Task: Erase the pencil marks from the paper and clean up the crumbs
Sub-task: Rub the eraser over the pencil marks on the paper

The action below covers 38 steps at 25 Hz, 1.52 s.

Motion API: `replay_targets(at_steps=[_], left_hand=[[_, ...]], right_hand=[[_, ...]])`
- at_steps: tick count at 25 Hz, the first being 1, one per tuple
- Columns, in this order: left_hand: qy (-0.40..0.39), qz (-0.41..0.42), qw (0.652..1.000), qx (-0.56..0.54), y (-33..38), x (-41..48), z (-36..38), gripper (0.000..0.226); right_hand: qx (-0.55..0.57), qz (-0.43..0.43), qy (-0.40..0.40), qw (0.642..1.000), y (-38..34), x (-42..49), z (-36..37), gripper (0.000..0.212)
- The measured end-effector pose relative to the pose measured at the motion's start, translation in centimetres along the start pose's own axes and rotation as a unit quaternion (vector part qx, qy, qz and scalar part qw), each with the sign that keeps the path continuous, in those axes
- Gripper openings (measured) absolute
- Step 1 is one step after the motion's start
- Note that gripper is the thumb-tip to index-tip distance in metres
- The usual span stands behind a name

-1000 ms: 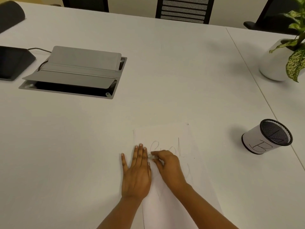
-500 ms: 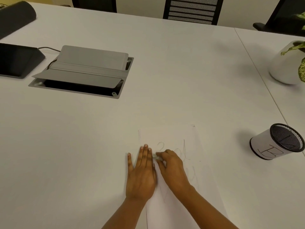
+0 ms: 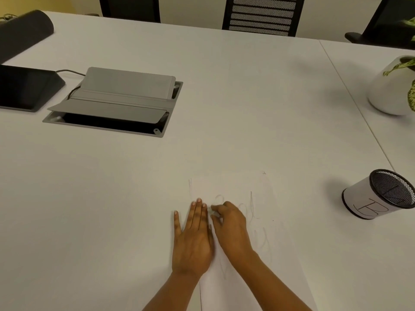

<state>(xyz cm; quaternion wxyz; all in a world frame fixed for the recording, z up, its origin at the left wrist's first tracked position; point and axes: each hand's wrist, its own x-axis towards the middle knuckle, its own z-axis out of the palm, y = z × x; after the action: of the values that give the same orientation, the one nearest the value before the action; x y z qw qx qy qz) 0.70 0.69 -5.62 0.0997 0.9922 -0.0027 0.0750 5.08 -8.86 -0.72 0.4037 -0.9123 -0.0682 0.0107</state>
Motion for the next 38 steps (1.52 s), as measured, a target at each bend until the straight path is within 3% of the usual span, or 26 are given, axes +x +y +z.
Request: replay_targets(at_steps=[8, 14, 19, 25, 31, 38], left_hand=[[0.035, -0.003, 0.999, 0.000, 0.0, 0.0, 0.1, 0.052], [0.004, -0.009, 1.000, -0.001, 0.1, -0.1, -0.2, 0.058], [0.008, -0.013, 1.000, -0.011, 0.3, -0.1, -0.5, 0.055], [-0.007, -0.015, 1.000, -0.008, 0.3, -0.1, -0.6, 0.059], [0.025, -0.010, 1.000, -0.012, 0.2, -0.1, -0.2, 0.052], [0.012, -0.010, 1.000, 0.000, 0.2, -0.1, -0.2, 0.054]], right_hand=[[-0.019, 0.041, 0.018, 0.999, 0.6, 5.3, -1.3, 0.021], [-0.014, -0.015, -0.012, 1.000, 0.4, 1.2, -1.1, 0.019], [-0.028, 0.045, 0.019, 0.998, 1.3, 5.9, -2.3, 0.020], [-0.039, -0.020, -0.019, 0.999, 0.7, 2.3, -1.0, 0.021], [-0.031, 0.043, 0.026, 0.998, 1.3, 5.6, -2.3, 0.021], [-0.038, -0.028, -0.011, 0.999, 1.3, 0.7, -2.2, 0.018]])
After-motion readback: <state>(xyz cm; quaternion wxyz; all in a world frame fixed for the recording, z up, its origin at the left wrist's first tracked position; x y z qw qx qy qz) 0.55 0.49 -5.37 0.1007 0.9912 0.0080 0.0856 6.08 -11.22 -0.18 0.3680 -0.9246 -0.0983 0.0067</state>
